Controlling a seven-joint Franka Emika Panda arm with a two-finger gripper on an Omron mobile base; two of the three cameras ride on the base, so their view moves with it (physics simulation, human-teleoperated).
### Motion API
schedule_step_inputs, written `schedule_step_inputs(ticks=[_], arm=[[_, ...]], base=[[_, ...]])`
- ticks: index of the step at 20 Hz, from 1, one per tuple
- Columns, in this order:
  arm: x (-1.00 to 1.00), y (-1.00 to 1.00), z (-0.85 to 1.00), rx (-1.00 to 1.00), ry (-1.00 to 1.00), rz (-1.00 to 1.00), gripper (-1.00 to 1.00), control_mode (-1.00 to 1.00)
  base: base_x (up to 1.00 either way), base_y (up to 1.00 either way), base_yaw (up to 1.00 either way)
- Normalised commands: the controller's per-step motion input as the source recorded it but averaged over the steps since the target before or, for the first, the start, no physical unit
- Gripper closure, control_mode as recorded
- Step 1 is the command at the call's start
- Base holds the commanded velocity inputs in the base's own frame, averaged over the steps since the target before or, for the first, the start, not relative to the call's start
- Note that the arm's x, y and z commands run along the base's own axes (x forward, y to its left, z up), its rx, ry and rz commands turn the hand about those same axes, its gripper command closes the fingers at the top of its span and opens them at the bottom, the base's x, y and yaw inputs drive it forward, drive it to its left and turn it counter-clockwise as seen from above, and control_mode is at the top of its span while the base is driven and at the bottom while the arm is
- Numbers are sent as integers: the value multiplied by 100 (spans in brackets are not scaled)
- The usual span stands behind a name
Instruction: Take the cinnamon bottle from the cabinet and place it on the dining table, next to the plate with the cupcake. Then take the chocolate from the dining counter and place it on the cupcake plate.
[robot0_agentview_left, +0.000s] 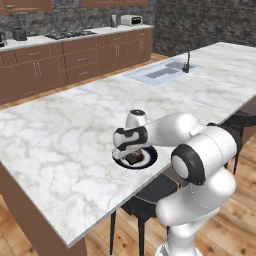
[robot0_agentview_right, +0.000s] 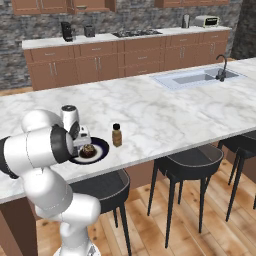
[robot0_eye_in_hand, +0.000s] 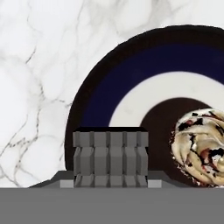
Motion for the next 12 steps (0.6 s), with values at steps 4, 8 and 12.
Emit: schedule_step_inputs(ticks=[4, 8, 12], arm=[[0, 0, -6, 7, 0, 0, -100, -100], [0, 0, -1, 5, 0, 0, -100, -100], [2, 0, 3, 4, 0, 0, -100, -100]], base=[[0, 0, 0], [0, 0, 0], [0, 0, 0]])
